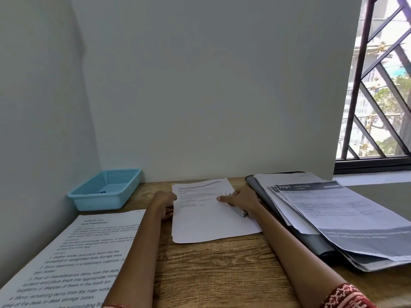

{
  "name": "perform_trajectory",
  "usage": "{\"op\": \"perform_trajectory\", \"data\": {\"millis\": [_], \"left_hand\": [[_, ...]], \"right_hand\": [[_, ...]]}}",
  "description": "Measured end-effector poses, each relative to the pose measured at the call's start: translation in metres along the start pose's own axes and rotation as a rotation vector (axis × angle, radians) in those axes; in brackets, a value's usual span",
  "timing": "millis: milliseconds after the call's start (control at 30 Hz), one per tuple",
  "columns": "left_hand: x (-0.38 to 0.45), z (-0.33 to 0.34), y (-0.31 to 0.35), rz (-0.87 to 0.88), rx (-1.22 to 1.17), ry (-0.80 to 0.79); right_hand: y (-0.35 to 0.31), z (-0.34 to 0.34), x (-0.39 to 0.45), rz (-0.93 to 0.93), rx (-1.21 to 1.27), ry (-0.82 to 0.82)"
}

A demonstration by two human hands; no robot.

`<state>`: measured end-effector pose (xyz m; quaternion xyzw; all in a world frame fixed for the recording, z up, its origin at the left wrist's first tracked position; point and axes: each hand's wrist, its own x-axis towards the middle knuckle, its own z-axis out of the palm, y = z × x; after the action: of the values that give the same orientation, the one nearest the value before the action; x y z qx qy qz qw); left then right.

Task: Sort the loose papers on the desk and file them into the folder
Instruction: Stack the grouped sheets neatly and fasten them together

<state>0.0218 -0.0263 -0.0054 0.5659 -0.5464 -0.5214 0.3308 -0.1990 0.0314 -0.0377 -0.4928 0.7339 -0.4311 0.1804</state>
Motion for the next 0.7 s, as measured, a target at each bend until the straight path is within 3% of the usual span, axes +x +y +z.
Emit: {"op": "perform_trajectory", "data": {"millis": [233,300,367,433,633,700], "left_hand": [[0.007,-0.001,-0.009,0.104,0.094,0.09],[0.008,0.0,-0.01,0.113,0.11,0.085],[0.007,0.001,-0.009,0.124,0.106,0.068],[0.005,0.002,-0.007,0.14,0.117,0.065],[0.006,0.006,-0.007,0.161,0.183,0.07],[0.007,0.007,-0.008,0.16,0.182,0.061]], "right_hand": [[-0.003,0.003,-0.008,-0.029,0.137,-0.035],[-0.006,0.004,-0.006,0.011,0.015,-0.025],[-0.011,0.005,-0.007,0.047,-0.286,0.0],[-0.017,0.003,-0.012,0.07,-0.383,-0.006],[-0.012,-0.002,-0.007,0.122,0.117,-0.046],[-0.01,0.0,-0.006,0.122,0.174,-0.037]]}}
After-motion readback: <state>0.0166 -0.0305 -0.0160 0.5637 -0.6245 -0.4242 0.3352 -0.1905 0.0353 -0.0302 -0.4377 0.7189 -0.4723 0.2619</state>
